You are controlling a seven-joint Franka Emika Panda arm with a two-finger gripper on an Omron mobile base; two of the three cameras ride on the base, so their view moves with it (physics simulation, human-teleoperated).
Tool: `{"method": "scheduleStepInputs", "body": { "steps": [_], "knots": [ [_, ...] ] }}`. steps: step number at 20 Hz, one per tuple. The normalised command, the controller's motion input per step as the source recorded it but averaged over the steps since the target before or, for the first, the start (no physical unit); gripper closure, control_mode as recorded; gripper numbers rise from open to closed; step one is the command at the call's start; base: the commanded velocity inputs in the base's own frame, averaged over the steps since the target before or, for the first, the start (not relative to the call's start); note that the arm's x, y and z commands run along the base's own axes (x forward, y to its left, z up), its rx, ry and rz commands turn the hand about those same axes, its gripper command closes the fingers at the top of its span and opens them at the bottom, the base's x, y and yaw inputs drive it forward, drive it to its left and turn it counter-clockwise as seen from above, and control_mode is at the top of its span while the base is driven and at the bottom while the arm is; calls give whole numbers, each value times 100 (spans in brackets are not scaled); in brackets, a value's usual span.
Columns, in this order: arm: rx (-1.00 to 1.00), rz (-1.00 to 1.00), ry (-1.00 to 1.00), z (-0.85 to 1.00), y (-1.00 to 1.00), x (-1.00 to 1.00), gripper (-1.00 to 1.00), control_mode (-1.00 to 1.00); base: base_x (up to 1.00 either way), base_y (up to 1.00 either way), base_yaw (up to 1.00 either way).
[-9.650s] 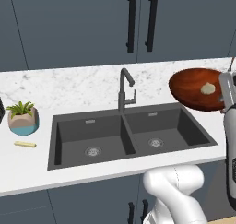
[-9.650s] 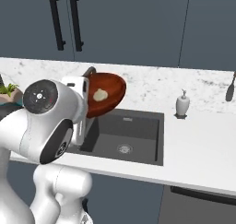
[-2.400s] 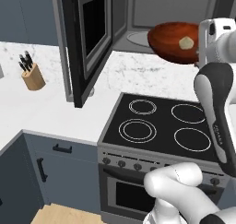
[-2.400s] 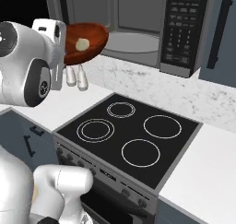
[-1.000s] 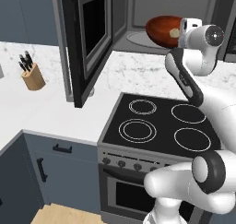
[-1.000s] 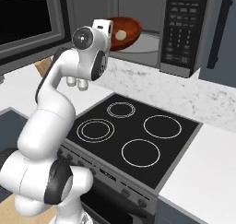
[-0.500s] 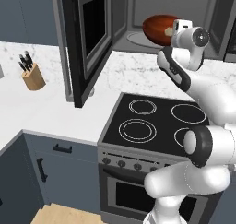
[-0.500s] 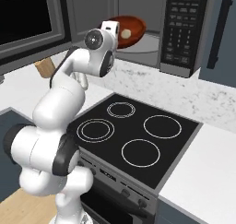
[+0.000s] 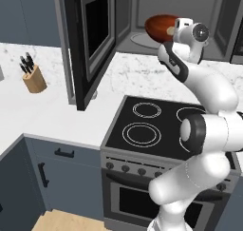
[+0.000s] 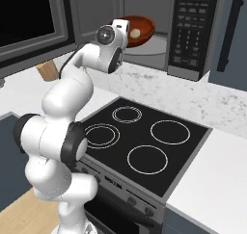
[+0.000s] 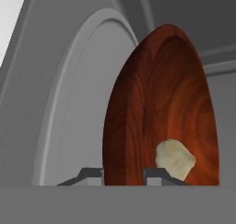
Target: Pick the garlic from the sink and place it in the bowl. Then pick the bowl and place it in the microwave. Then close the microwave door and press the start button.
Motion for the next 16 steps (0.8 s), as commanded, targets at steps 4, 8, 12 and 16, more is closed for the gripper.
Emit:
{"method": "scheduleStepInputs", "body": {
  "steps": [4,8,12,16],
  "knots": [
    [0,0,0,-45,-5,64,100,-100,0,0,0],
    [-1,0,-5,-24,0,43,-100,-100,0,0,0],
    [0,0,-18,0,0,1,-100,-100,0,0,0],
    [-1,1,-14,3,3,-6,-100,-100,0,0,0]
  ]
}}
